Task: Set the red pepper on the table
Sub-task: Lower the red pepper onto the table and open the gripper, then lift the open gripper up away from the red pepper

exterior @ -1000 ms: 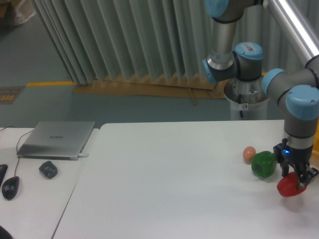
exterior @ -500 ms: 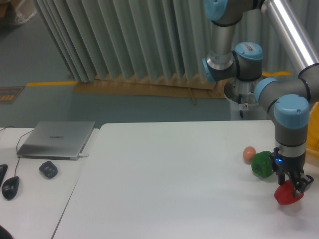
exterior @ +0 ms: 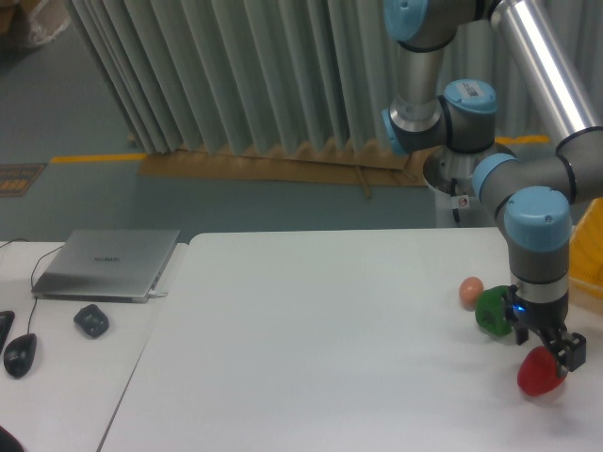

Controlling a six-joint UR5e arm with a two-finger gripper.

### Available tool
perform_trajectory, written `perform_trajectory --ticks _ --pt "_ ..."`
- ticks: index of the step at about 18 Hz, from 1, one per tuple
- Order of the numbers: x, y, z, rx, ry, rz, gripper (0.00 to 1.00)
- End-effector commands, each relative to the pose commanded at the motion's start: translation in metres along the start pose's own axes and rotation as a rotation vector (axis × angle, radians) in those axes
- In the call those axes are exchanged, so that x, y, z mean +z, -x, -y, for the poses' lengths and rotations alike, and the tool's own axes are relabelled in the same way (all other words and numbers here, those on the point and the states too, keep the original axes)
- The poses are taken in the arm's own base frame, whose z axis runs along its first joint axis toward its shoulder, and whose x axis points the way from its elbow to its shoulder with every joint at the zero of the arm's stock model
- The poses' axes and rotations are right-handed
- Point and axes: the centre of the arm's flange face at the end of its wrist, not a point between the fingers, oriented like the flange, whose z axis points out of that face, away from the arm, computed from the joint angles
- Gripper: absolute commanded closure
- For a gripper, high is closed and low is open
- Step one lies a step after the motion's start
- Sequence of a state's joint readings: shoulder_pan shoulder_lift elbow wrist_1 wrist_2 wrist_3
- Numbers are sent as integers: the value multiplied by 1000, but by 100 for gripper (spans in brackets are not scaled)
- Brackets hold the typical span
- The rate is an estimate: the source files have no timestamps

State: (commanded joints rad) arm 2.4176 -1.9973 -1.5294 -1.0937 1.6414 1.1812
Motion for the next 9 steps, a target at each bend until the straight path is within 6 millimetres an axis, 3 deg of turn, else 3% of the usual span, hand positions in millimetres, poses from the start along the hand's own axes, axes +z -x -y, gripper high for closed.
perform_trajectory --ticks 9 --pt "-49 -16 -14 8 23 64 0"
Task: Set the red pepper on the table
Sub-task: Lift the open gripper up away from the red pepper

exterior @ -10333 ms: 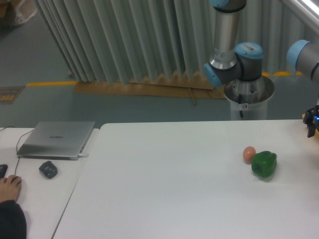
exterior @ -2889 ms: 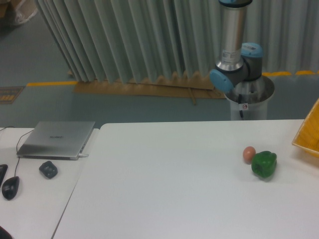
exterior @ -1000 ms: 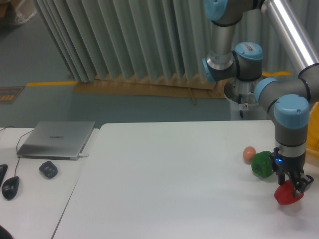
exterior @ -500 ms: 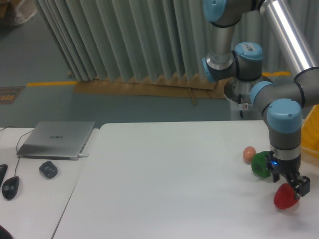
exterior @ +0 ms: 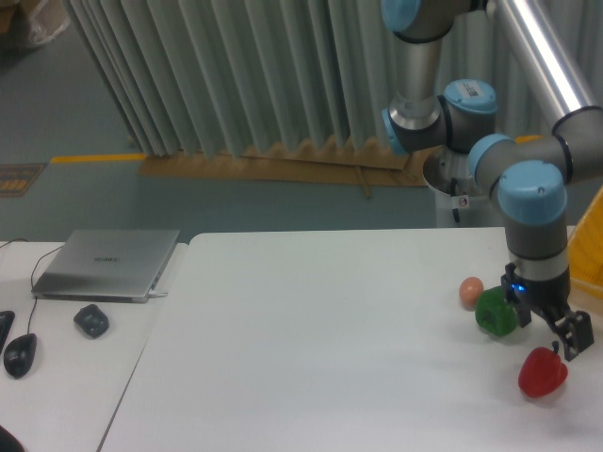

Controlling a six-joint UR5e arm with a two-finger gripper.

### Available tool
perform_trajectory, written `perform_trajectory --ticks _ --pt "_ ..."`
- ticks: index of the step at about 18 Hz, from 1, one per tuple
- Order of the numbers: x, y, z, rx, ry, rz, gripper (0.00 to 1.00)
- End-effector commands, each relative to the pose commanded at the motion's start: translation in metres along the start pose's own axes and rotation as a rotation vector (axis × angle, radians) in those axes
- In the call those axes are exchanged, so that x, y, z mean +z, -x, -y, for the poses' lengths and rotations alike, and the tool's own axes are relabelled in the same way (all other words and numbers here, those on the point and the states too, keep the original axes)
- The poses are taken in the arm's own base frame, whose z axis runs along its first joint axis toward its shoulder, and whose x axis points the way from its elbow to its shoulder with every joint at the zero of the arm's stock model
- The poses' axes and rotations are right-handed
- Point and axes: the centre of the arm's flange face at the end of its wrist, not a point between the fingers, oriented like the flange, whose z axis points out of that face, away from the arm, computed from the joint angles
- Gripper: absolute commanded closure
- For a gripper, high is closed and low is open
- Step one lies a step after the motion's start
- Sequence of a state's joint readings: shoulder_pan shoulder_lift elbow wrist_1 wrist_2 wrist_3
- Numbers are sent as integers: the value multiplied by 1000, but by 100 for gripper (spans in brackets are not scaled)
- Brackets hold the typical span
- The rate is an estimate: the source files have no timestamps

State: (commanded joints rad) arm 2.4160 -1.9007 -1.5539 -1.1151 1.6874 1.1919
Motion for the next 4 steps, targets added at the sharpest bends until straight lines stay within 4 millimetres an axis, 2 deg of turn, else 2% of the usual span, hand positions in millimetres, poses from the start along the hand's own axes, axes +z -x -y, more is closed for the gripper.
perform_trajectory --ticks 1,2,4 --pt "-13 -12 -4 5 0 -14 0" --pt "-18 -16 -3 8 -9 -18 0" --pt "-30 -28 9 26 -44 -20 0"
